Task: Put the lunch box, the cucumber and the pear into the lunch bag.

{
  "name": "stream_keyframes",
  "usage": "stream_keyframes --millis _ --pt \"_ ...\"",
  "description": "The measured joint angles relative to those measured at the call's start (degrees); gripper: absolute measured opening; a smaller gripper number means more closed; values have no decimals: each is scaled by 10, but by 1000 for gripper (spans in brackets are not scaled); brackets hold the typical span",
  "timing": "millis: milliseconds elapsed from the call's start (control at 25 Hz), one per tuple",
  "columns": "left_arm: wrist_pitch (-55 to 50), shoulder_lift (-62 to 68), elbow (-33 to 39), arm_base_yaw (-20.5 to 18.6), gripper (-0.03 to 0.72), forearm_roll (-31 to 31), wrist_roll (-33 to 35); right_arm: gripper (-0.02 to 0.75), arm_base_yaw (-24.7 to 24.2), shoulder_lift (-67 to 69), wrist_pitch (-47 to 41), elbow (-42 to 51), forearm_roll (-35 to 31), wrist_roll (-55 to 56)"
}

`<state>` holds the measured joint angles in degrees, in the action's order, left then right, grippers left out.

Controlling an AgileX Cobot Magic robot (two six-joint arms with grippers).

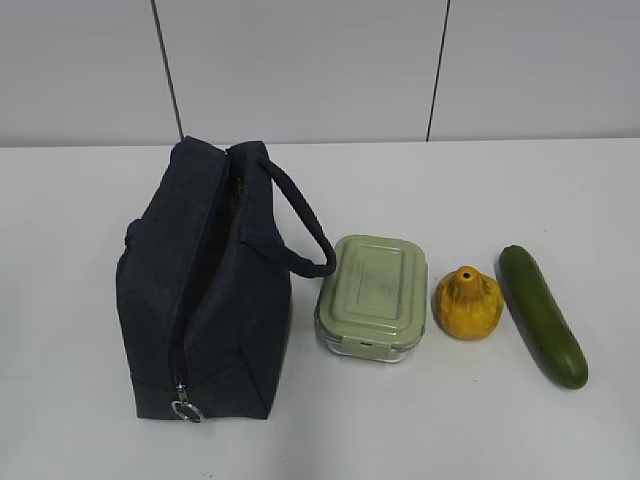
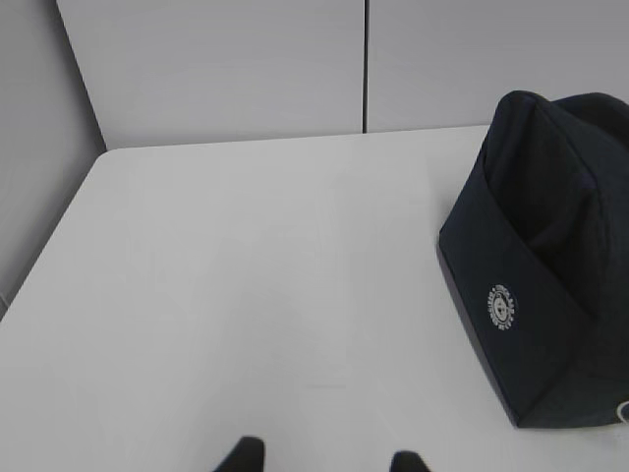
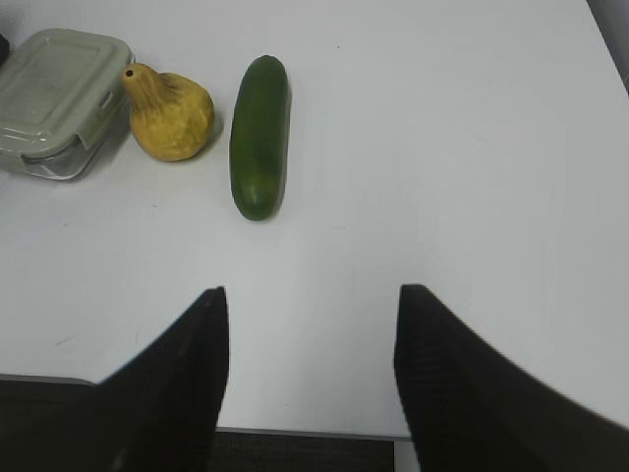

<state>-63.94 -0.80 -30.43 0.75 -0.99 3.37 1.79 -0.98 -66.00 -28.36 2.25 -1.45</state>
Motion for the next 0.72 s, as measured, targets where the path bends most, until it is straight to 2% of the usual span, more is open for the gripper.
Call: stream_keyframes --millis 520,720 --pt "0 0 0 0 242 0 0 423 0 3 2 -1 0 0" --pt "0 0 0 0 242 0 0 423 0 97 20 -46 3 0"
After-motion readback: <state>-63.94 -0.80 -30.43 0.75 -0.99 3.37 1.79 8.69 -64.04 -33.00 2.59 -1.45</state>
